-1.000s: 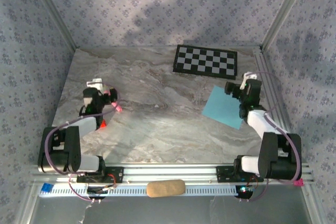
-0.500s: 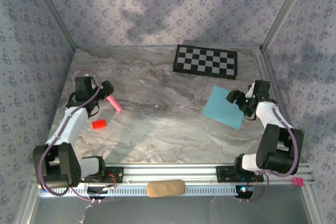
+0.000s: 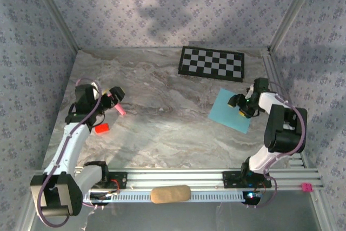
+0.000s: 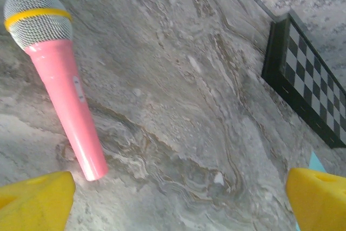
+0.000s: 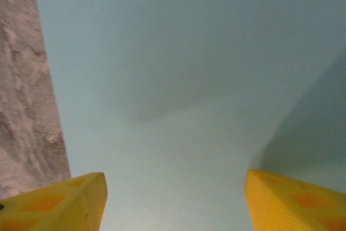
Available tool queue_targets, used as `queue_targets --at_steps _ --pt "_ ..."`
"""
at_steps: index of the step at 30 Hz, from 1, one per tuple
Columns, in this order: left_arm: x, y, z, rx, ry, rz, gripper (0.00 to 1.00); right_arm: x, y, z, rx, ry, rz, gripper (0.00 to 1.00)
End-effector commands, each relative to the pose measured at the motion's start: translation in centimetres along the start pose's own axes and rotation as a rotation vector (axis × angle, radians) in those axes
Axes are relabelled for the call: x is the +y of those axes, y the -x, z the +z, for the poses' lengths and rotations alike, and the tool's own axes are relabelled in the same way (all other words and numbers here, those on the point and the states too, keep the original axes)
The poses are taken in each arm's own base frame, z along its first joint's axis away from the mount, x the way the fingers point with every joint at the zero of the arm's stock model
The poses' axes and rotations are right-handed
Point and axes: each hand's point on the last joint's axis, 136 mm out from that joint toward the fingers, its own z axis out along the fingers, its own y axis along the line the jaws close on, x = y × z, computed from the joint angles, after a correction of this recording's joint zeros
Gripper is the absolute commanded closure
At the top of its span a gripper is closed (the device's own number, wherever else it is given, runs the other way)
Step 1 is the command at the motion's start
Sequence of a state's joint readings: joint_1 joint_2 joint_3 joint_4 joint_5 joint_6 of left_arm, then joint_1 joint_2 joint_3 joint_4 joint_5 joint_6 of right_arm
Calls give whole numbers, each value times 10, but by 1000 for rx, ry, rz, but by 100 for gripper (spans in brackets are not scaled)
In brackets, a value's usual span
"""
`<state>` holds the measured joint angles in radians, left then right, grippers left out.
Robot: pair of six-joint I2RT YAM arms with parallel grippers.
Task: Fold a paper plane with a square sheet of paper (pick it up from the middle)
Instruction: Move the square sheet of paper to the center of the table.
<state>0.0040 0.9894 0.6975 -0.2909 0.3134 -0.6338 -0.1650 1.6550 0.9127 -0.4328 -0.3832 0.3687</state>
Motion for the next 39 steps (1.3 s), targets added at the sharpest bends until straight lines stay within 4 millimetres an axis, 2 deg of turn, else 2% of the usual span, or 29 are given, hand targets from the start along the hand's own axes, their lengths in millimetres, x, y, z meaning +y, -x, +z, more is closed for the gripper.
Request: queue_targets --at_steps 1,4,8,14,19,24,27,30,35,36,39 --pt "-6 -11 -10 38 -24 9 0 -1 -11 6 69 -68 -44 30" --pt "-7 -12 -16 28 -24 19 0 2 -23 16 127 -86 -53 34" --pt "-4 -12 -19 10 -9 16 0 20 -41 24 157 -114 -120 34" --pt "2 -7 -19 -32 14 16 0 54 -81 43 218 -144 -244 33" --pt "13 -5 -28 -63 80 9 0 89 -112 64 250 -132 -304 33" --pt "2 -13 -38 -78 -1 71 0 127 -139 82 280 -120 -371 33" --pt "-6 -16 -42 -89 -61 101 0 142 -150 89 287 -117 -392 33" --pt "-12 -19 -45 -79 -88 121 0 163 -162 95 307 -57 -406 33" --pt "-21 -23 -44 -32 -126 135 0 194 -171 92 324 27 -386 33" --pt "-23 -24 -44 -19 -136 134 0 206 -170 86 317 74 -381 33" --pt "-29 -25 -41 7 -167 130 0 220 -157 66 260 120 -379 32"
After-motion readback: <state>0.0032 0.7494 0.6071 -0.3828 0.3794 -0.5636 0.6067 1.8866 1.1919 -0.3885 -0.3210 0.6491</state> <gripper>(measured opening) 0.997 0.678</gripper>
